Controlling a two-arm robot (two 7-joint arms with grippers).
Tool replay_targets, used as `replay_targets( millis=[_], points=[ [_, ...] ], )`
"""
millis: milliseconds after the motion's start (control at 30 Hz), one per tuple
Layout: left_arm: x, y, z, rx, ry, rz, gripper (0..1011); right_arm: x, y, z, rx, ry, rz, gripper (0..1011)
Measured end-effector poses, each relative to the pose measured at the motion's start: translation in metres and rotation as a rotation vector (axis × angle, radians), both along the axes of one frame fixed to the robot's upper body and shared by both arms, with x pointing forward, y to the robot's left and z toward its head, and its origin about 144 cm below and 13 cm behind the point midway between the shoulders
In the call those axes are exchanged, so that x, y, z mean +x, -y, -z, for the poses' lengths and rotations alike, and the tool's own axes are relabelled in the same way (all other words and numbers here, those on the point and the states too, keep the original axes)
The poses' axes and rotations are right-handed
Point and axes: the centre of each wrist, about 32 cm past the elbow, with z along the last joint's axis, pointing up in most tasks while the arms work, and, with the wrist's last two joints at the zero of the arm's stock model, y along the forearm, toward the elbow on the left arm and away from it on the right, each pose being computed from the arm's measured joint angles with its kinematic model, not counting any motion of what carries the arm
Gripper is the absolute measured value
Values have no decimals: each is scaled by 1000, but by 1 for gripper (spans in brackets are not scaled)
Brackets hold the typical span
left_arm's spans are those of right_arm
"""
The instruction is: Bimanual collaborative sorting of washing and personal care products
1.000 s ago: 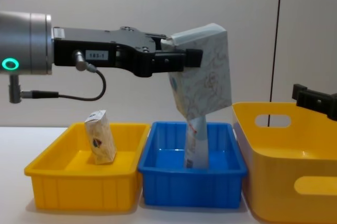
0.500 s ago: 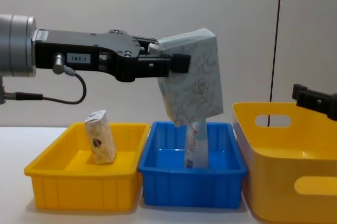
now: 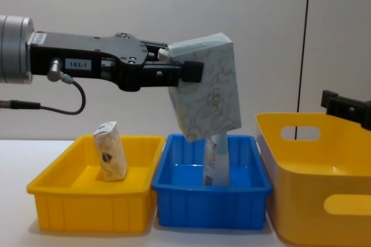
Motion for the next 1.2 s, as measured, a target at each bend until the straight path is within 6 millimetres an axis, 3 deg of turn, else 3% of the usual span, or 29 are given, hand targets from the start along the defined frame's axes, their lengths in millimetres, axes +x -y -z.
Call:
replay_targets(
  millis=[533, 1200],
  points=[
    [2, -2, -1, 5, 0, 10, 364, 16, 28, -15, 12, -18, -186, 1000],
    [2, -3, -1, 7, 0, 13, 365, 66, 63, -40, -17, -45, -494, 1000]
  ],
)
